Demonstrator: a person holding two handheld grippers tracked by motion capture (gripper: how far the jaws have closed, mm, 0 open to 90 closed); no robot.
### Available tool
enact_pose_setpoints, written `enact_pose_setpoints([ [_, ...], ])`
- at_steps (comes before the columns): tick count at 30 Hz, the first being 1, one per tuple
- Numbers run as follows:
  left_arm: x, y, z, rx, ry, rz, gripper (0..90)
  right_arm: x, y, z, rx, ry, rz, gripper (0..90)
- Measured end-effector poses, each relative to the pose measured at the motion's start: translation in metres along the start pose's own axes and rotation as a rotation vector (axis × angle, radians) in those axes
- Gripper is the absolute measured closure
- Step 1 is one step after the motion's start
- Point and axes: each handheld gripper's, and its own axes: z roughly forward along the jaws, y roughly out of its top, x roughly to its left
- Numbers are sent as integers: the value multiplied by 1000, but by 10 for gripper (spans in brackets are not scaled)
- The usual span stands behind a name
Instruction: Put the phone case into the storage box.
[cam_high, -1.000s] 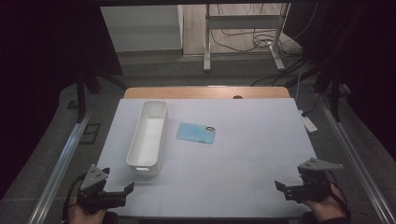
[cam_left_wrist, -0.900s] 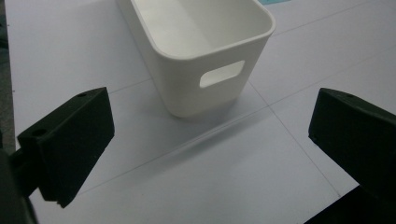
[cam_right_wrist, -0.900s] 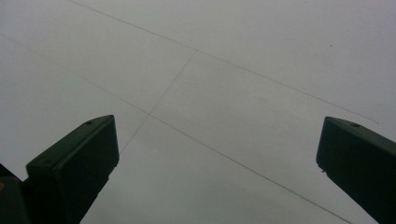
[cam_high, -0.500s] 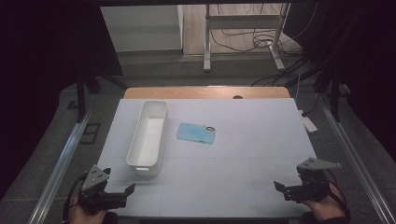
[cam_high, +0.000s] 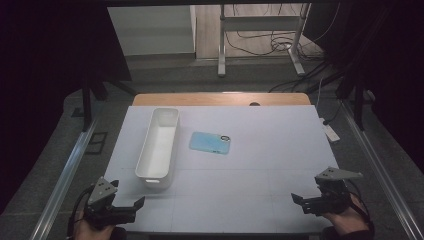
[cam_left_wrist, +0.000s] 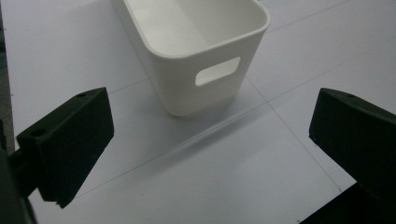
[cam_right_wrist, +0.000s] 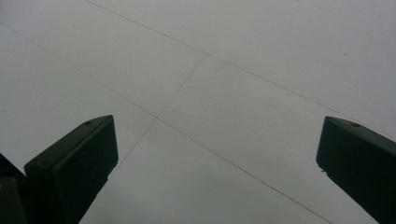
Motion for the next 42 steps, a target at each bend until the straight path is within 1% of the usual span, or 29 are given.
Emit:
enact_pose_setpoints([
  [6, 0, 0, 0, 1, 2, 0, 6, 0, 5, 4, -2, 26, -14, 0],
  [8, 0, 0, 0, 2, 2, 0, 6, 0, 7, 6, 3, 34, -22, 0],
  [11, 0, 0, 0, 3, 1, 0, 7, 0, 10, 10, 20, 32, -39, 0],
  [18, 0, 0, 1, 4, 2, 1, 7, -1, 19, 15, 3, 56, -38, 0],
  [30, 0, 0, 1, 6, 2, 2, 7, 1, 34, 26, 11, 88, -63, 0],
  [37, 0, 0, 1, 5, 1, 1, 7, 5, 44, 34, 16, 106, -68, 0],
  [42, 0, 0, 1, 5, 1, 1, 8, 10, 52, 39, 5, 139, -60, 0],
])
